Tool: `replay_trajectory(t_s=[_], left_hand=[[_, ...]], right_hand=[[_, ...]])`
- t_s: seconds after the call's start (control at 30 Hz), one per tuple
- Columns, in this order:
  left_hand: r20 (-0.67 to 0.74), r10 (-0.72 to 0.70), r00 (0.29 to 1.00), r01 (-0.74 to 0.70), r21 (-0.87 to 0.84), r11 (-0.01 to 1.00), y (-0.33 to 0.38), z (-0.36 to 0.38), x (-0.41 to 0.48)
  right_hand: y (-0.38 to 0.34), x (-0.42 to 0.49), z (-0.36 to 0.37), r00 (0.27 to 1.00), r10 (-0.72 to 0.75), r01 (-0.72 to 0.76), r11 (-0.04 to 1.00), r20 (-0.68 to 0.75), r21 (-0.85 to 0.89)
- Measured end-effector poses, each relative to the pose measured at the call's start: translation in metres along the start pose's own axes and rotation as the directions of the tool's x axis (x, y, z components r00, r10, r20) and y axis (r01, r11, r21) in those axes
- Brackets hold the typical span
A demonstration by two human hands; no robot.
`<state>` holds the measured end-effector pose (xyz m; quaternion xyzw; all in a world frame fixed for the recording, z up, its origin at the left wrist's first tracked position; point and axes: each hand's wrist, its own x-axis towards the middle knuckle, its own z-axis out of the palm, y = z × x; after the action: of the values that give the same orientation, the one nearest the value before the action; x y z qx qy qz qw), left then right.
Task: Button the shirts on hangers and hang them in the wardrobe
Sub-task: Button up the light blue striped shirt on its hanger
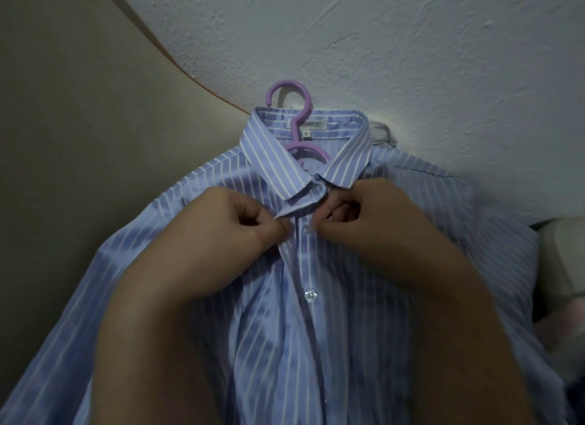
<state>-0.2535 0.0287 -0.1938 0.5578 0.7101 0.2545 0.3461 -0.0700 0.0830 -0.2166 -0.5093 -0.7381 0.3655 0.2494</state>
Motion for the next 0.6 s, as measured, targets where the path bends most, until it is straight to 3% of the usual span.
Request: replay_trajectory(t_s=[0.07, 0.23, 0.4, 0.6], left_hand=[[0.081, 0.009, 0.997, -0.008, -0.011, 1.0, 0.003, -0.001, -0.003], [0.014, 0.017, 1.0, -0.015, -0.092, 0.996, 0.003, -0.002, -0.002], [0.076, 0.013, 0.997, -0.01, -0.032, 0.999, 0.003, -0.001, -0.002], [0.037, 0.039, 0.999, -0.038, -0.042, 0.998, 0.002, 0.0, 0.001]], right_hand=[[-0.001, 0.001, 0.001, 0.999, 0.02, -0.02, 1.0, 0.036, -0.011], [-0.001, 0.005, 0.008, 0.999, 0.049, -0.049, 0.997, 0.0, -0.053], [-0.005, 0.004, 0.01, 0.998, 0.065, -0.064, 0.993, 0.006, -0.099], [-0.006, -0.001, -0.001, 0.989, 0.063, -0.069, 0.996, 0.133, 0.047]])
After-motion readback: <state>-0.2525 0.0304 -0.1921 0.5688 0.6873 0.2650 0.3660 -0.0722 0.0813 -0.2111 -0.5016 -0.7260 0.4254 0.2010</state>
